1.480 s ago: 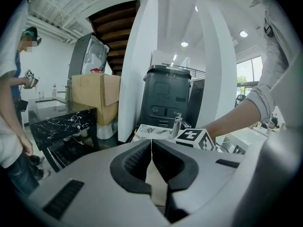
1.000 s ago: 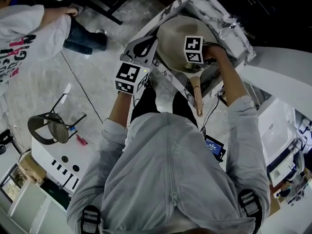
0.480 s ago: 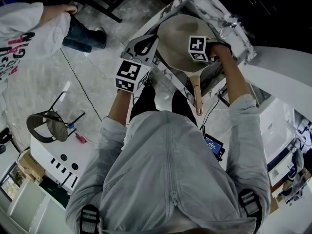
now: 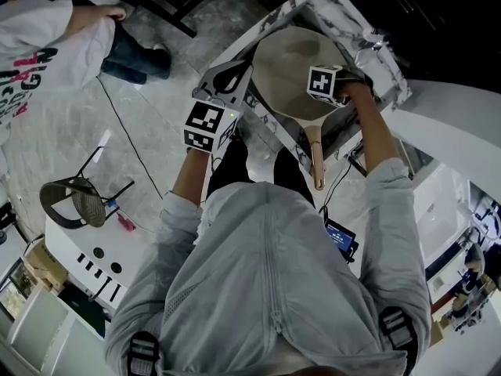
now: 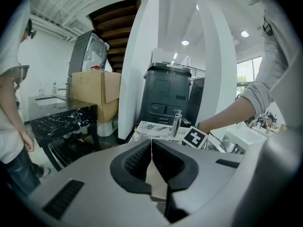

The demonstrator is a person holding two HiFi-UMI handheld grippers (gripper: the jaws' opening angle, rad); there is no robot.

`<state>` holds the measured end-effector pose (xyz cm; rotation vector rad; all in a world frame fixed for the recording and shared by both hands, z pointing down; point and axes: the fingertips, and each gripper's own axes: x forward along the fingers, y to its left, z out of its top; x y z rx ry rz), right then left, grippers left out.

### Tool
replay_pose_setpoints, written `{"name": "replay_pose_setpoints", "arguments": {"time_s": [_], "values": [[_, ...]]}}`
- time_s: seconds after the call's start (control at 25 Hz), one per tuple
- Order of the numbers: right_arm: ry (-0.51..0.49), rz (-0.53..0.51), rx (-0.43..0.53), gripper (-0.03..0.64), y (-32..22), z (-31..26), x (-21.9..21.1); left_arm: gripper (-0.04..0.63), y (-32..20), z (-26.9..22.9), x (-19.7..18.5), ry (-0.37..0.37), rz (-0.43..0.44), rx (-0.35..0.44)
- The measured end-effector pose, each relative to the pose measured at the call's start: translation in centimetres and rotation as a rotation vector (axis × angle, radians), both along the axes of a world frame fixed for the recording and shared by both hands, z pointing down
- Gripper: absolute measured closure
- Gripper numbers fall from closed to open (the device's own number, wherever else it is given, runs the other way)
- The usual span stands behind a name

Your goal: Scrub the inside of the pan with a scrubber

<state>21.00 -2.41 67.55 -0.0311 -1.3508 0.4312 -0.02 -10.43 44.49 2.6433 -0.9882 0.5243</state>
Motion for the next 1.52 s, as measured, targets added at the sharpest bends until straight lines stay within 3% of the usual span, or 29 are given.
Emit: {"name": "replay_pose_setpoints", "arguments": {"time_s": [0.16, 0.44, 1.04, 1.16, 1.32, 1.52], "values": [[0.016, -0.033, 0.075, 0.532, -1.1, 0.7, 0.9, 0.572, -0.4, 0.3, -0.6, -0.005, -0.010, -0.004], [0.059, -0.158, 0.322, 0.531, -4.7, 1.6, 1.8, 0.572, -0.5, 0.5, -0.9, 0.001, -0.017, -0.014], [0.096, -0.155, 0.634, 0.532, -11.0, 3.2, 1.0, 0.572, -1.2, 2.5, -1.9, -0.005, -0.026, -0.052], [0.081, -0.101, 0.660, 0.532, -12.2, 3.4, 0.5, 0.572, -1.5, 2.7, -2.3, -0.009, -0.030, -0.057], [0.030, 0.083, 0.660, 0.532, -13.7, 3.7, -0.3, 0.572, -1.9, 3.3, -2.9, -0.018, -0.034, -0.068], [-0.015, 0.207, 0.648, 0.532, -14.8, 4.2, -1.3, 0.572, -2.5, 3.8, -3.3, -0.022, -0.039, -0.077]]}}
